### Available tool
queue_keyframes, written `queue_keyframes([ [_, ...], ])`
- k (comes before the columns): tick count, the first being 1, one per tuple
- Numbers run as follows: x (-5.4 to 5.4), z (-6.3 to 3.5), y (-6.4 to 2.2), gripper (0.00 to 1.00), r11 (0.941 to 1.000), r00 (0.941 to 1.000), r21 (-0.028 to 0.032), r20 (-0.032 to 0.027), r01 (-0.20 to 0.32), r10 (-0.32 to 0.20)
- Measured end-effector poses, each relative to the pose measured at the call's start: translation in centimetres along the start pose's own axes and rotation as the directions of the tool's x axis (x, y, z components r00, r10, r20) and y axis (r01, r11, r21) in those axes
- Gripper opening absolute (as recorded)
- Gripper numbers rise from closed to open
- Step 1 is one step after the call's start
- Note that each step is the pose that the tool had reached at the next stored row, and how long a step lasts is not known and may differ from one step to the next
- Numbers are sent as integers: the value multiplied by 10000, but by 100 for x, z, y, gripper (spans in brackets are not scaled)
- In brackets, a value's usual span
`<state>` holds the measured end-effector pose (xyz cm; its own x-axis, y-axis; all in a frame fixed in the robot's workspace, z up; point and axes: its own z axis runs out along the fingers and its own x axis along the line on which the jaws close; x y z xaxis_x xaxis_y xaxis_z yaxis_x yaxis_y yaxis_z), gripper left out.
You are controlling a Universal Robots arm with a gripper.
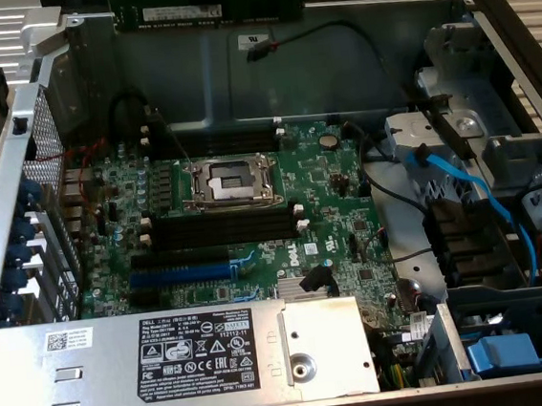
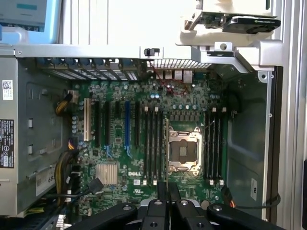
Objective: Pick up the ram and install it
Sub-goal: 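Insert the ram into the slot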
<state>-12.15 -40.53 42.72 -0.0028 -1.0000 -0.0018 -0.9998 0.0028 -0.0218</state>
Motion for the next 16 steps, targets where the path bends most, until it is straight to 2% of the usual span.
queue_keyframes([
  [16,-7,290,3,12,10000,10000,-1,-2,0,0],
])
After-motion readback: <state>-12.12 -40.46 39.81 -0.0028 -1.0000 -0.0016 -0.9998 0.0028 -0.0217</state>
